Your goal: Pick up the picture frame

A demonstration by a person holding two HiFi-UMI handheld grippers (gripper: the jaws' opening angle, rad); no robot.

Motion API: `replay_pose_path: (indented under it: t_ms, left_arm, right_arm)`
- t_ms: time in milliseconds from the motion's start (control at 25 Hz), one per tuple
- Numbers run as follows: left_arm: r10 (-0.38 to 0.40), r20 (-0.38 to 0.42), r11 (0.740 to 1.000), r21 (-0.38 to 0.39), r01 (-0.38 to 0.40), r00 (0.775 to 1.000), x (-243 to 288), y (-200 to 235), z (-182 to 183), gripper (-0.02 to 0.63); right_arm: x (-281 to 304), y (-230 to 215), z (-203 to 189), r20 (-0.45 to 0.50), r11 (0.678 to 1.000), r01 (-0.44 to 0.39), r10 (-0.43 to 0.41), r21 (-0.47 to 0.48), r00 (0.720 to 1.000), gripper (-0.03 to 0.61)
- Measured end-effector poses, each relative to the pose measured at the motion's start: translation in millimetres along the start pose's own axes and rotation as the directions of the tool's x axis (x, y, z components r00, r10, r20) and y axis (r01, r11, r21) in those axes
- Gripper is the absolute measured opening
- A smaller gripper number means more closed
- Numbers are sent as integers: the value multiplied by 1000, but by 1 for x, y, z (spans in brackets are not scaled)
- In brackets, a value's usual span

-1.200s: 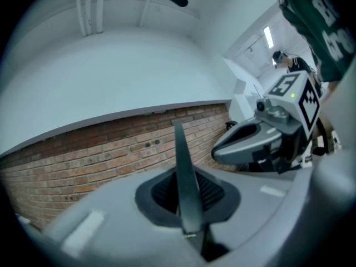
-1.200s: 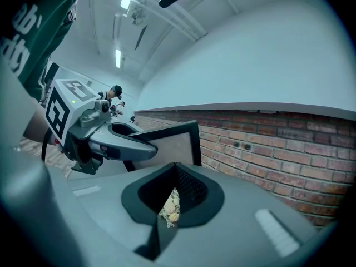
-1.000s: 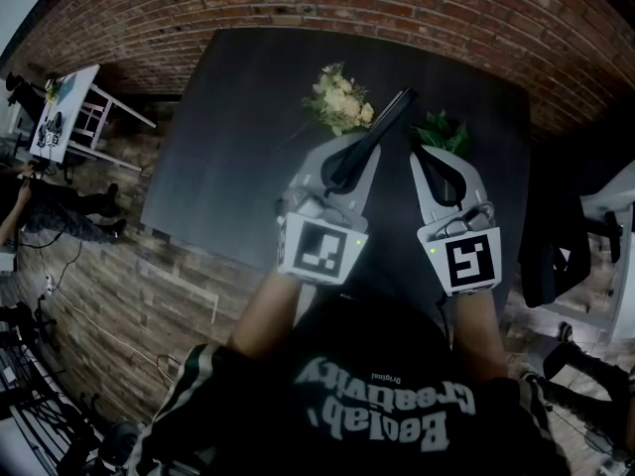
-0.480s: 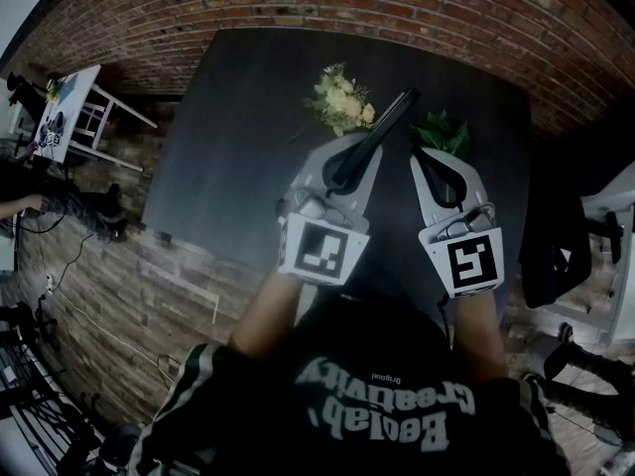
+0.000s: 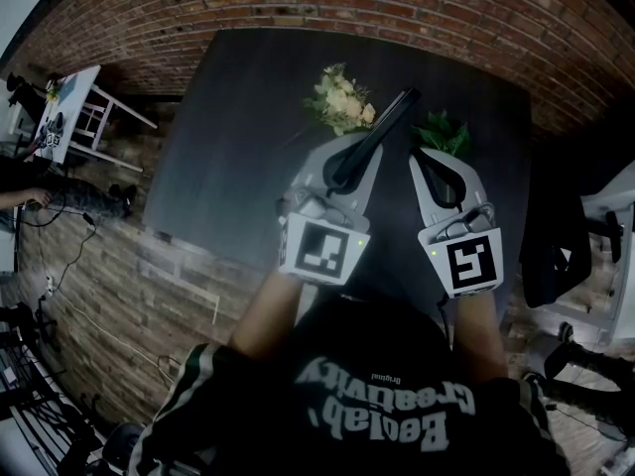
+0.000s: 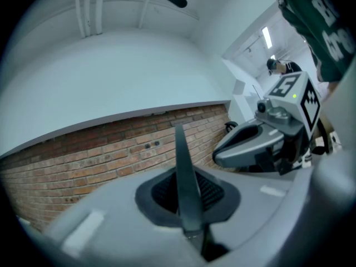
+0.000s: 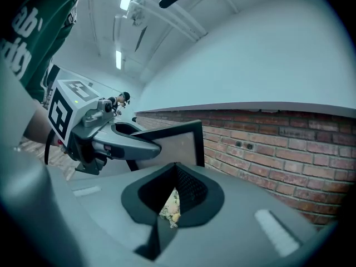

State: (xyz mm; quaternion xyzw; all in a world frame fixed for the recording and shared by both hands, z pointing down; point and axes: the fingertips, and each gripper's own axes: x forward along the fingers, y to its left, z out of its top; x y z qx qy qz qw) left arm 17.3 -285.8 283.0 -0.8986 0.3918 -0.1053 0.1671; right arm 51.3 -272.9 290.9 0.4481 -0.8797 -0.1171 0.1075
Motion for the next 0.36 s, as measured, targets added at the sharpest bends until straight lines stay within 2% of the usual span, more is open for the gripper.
replay_pose_path:
  t_ms: [360]
  left_arm:
    - [-6,7,1000,-15,6,1000,1,-1,-1,25]
  right_arm:
    - [2,4,0,2,1000,-1,1,-8,1000,6]
